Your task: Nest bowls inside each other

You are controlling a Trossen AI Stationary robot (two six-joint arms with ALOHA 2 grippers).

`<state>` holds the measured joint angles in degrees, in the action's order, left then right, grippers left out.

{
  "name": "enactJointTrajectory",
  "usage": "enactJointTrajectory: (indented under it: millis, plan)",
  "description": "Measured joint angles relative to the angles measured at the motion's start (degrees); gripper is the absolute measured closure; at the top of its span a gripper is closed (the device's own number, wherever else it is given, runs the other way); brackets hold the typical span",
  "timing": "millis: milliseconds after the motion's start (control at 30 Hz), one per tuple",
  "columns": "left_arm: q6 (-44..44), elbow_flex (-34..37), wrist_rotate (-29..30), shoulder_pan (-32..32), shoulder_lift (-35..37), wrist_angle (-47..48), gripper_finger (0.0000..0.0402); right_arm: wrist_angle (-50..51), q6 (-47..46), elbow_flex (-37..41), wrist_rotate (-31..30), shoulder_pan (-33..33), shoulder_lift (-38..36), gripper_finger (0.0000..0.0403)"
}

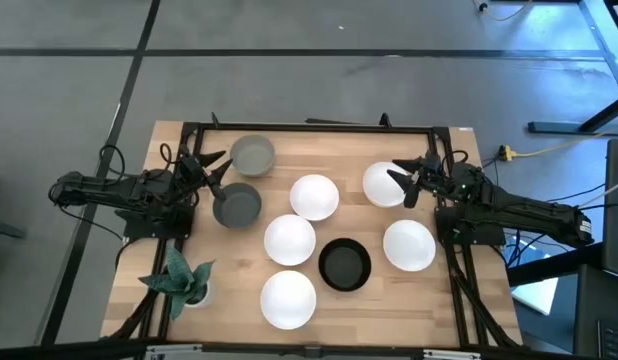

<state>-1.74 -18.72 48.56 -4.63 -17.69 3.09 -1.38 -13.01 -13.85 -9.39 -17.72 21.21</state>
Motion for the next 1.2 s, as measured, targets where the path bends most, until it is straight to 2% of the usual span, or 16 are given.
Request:
enactJointTrajectory:
  millis: [233, 567, 733, 933, 1100, 1200]
  plan:
    - [0.0, 0.0, 0.0, 0.0, 0.0, 0.0, 0.0260, -5.5, 2.9, 0.0, 0.0, 0.0, 0.1, 0.0195]
    - [0.0, 0.0, 0.0, 0.0, 0.0, 0.0, 0.0260, -4.6, -5.0, -0.3, -0.1, 0.0, 0.3, 0.0195]
    - [0.0, 0.0, 0.0, 0.0, 0.0, 0.0, 0.0260, 8.0, -3.2, -6.3, -3.0, 0.0, 3.7, 0.0195]
    - [0.0, 0.0, 0.0, 0.0, 0.0, 0.0, 0.0260, 23.4, -3.5, -18.3, -3.5, 1.0, 13.5, 0.0195]
    - [0.0, 0.0, 0.0, 0.0, 0.0, 0.0, 0.0261, 40.4, -6.4, -27.5, 0.0, 1.2, 24.2, 0.0195]
    - [0.0, 0.0, 0.0, 0.0, 0.0, 0.0, 0.0261, 42.9, -7.5, -29.1, 4.2, 2.1, 29.3, 0.0195]
